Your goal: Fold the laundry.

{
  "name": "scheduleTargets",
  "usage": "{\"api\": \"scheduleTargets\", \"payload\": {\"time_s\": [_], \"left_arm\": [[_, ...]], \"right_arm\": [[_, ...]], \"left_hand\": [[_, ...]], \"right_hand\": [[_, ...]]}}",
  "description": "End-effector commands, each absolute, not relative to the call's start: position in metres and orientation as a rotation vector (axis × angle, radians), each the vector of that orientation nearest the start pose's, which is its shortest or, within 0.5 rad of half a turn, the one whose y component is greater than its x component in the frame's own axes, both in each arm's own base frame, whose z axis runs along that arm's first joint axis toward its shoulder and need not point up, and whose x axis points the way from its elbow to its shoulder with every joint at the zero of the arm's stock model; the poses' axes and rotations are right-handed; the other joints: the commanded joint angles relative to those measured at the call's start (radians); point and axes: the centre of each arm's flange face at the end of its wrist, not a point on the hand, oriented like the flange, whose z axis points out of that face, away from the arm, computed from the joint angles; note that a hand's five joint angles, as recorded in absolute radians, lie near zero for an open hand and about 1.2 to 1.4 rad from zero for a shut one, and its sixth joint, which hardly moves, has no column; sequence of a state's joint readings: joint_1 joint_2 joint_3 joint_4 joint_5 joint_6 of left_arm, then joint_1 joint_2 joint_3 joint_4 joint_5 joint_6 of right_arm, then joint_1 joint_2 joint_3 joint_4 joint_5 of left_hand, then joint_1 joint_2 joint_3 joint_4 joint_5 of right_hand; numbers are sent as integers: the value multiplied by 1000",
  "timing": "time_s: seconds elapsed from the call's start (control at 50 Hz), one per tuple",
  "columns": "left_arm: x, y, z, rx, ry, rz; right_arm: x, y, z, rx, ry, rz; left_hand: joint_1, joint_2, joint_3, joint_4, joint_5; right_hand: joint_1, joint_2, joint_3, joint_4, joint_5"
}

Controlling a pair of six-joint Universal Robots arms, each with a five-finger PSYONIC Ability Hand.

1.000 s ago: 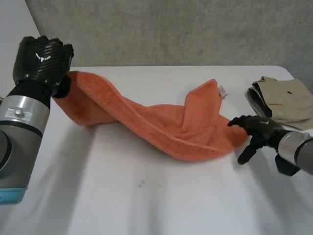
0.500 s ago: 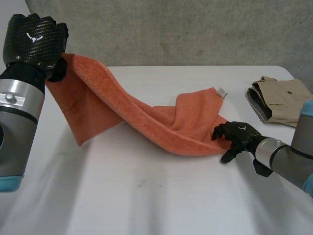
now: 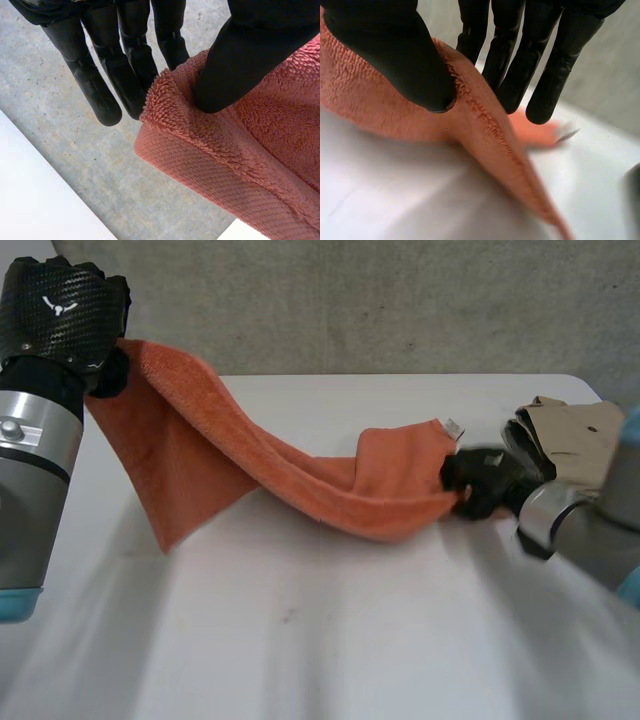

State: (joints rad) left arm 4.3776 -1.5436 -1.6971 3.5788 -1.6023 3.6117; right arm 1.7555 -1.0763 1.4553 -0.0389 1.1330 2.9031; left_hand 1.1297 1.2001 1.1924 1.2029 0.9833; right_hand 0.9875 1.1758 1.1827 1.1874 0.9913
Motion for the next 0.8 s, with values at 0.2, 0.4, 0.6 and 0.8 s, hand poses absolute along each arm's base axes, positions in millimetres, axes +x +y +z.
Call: {"api": "scheduleTargets", "payload": {"time_s": [0.2, 0.4, 0.6, 0.8], "left_arm": [[-205, -253, 306, 768, 1870, -2136], [-212, -259, 261, 1060, 1891, -1819], [-250, -322, 219, 1142, 1907, -1784], [-269, -402, 330, 599, 1283, -2307]], "right_arm": [[175, -265, 376, -1448, 2156, -2145], [218, -271, 317, -1649, 2252, -1772], [239, -334, 252, -1730, 2382, -1653], [274, -400, 359, -1329, 1747, -2779]], "left_hand": [[267, 196, 204, 193, 238], [267, 196, 204, 193, 238], [267, 196, 204, 193, 238], [267, 196, 204, 193, 238]], "right_hand": [[409, 220, 214, 209, 230], [409, 220, 214, 209, 230], [409, 220, 214, 209, 230], [409, 220, 214, 209, 230]]}}
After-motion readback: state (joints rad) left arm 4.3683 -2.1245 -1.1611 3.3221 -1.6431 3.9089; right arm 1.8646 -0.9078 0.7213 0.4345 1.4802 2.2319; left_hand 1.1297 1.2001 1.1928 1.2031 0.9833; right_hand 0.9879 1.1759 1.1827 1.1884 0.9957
